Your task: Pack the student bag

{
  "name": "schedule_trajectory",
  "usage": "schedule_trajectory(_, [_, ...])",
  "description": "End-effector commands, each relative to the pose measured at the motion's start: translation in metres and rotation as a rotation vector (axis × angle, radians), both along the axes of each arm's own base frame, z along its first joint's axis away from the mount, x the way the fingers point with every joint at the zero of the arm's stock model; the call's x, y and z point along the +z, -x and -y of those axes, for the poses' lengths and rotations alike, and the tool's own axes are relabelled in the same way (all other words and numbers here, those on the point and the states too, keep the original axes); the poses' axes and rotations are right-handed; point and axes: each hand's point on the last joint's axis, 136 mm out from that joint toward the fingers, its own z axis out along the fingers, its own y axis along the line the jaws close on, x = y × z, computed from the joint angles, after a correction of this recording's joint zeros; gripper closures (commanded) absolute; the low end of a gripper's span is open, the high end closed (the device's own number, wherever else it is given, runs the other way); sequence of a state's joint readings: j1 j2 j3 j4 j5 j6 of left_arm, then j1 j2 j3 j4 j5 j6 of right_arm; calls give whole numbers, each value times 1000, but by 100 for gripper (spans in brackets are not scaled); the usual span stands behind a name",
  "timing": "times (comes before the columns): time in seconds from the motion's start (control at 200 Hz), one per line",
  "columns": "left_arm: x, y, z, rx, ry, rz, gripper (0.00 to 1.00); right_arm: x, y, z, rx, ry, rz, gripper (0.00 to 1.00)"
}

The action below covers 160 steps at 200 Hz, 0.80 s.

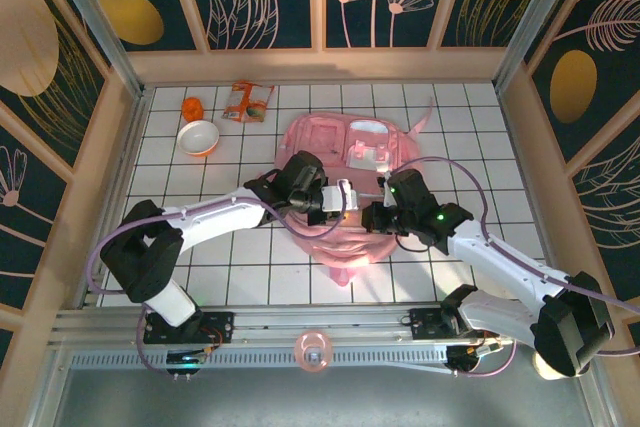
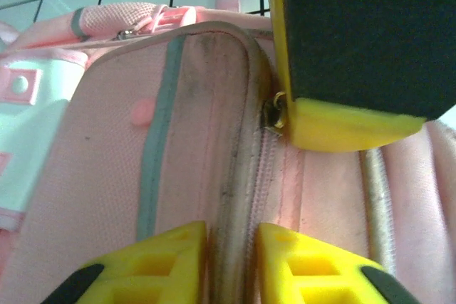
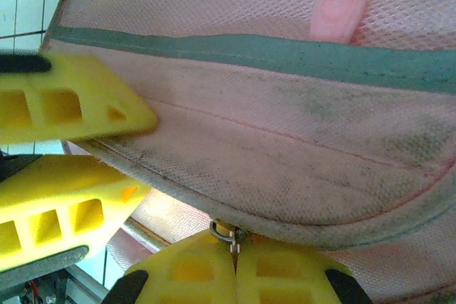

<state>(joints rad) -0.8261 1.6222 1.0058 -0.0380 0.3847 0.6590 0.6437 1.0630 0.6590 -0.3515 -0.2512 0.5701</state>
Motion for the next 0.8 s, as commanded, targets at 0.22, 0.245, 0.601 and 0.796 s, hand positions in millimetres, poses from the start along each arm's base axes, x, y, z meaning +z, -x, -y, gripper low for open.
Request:
schedule_trajectory(0.22, [-14,3,-33,37,-73,21,98,16,-10,22,-35,6,64,100])
schedule_trajectory(0.245, [-14,2,-36,42,-74,19,98,15,-10,24,-38,6,62,100])
schedule_trajectory(0.601, [-10,8,-66,72,-91,0,84,14,-8,19,-11,-62,47,100])
schedule_trajectory(0.796, [12,20,-51,42,-18,-45,58,20,-11,7,27,-113,56,100])
